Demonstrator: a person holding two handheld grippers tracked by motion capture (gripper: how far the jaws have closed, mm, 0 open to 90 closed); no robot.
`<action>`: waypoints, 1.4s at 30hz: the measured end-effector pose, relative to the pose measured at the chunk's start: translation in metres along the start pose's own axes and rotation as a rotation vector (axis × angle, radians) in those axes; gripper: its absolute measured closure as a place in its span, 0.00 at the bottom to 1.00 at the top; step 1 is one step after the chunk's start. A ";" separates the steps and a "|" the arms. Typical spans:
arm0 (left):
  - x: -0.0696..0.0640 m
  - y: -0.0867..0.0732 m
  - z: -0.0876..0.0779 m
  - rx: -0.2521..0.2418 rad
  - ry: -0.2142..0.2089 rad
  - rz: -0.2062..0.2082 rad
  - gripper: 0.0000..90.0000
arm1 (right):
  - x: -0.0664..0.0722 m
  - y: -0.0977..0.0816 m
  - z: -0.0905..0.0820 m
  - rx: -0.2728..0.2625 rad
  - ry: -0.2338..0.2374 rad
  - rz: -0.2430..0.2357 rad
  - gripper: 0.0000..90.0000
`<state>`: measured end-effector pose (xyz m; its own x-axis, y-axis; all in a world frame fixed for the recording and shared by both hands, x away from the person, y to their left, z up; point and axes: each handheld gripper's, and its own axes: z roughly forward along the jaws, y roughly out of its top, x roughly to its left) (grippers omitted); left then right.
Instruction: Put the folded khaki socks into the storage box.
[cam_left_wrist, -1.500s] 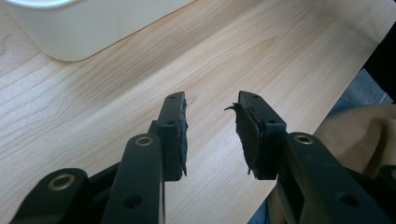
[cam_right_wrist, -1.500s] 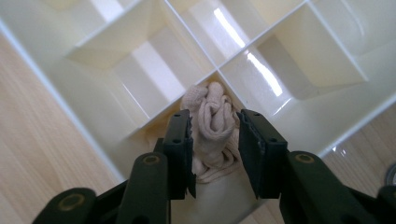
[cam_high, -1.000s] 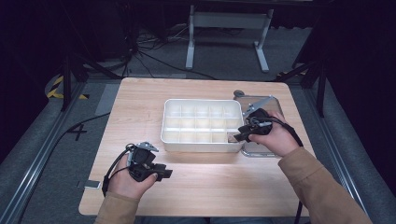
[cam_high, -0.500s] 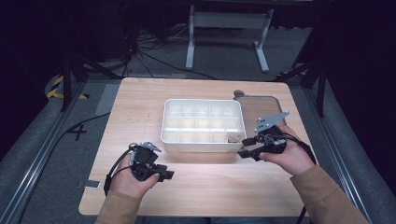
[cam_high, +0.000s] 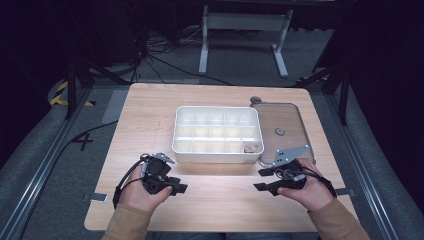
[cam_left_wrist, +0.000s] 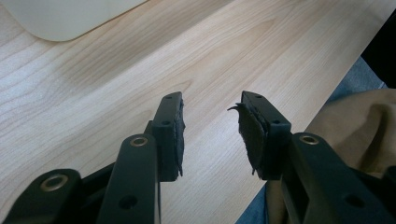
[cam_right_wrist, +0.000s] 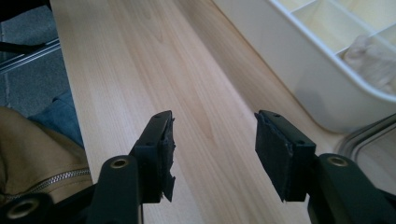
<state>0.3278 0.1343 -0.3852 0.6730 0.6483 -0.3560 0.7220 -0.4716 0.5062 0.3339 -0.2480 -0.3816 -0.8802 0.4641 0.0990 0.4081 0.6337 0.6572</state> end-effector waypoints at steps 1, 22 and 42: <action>0.000 0.000 0.000 0.000 0.003 0.000 0.67 | 0.001 -0.002 0.002 0.003 0.001 0.000 0.53; 0.001 -0.006 0.006 0.030 0.004 0.000 0.64 | 0.010 -0.041 0.043 0.009 -0.037 -0.002 0.53; 0.015 -0.005 0.027 -0.096 0.109 0.048 0.55 | 0.007 -0.056 0.049 -0.059 -0.122 -0.020 0.45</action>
